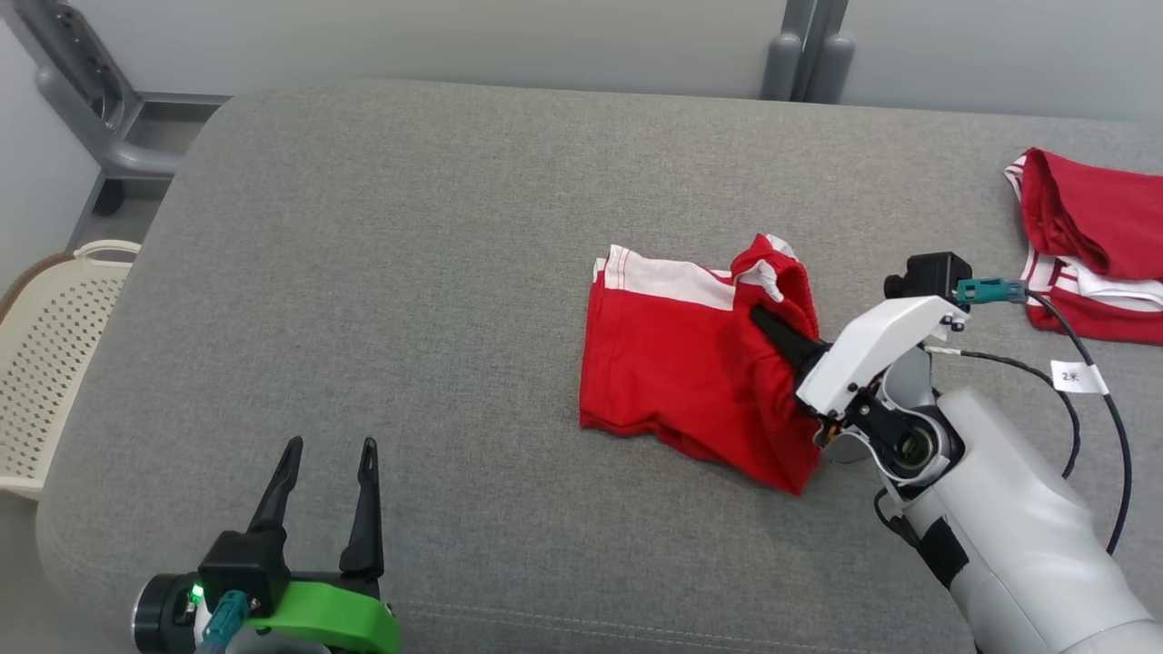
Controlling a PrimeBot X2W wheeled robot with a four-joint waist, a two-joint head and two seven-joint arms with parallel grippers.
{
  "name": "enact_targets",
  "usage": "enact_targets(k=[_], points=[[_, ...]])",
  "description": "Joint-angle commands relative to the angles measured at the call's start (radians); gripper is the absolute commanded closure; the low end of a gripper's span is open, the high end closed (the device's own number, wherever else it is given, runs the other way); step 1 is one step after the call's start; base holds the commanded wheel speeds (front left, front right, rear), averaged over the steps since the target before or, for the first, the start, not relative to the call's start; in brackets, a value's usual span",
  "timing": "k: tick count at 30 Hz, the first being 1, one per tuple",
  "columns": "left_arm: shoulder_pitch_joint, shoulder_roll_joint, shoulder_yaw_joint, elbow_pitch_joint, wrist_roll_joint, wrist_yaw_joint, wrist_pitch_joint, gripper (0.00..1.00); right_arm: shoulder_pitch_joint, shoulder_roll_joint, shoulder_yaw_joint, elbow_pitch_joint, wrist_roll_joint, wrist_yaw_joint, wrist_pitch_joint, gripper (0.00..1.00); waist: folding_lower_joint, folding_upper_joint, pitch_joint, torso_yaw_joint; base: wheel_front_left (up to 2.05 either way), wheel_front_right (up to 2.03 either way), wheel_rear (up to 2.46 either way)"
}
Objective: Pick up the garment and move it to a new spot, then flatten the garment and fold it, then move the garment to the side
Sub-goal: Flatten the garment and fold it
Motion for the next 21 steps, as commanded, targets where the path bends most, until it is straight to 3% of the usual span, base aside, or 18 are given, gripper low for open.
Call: enact_targets(k=[1,9,21], points=[[-0.011,-0.001,-0.001,0.003,-0.004,-0.002,-0.003,0.0,-0.011,0.003,-0.003,0.007,0.004,0.0,0.003,1.0,0.0,0.0,0.003,0.013,0.0,0.0,0.0],[-0.024,-0.003,-0.039,0.017,-0.018,0.001,-0.003,0.0,-0.088,0.082,-0.051,0.162,0.026,0.0,-0.001,1.0,0.0,0.0,0.01,0.068,0.0,0.0,0.0],[-0.055,-0.004,-0.132,0.035,-0.059,0.017,-0.003,0.0,-0.203,0.125,-0.067,0.375,0.018,0.0,-0.044,1.0,0.0,0.0,0.033,0.15,0.0,0.0,0.0]])
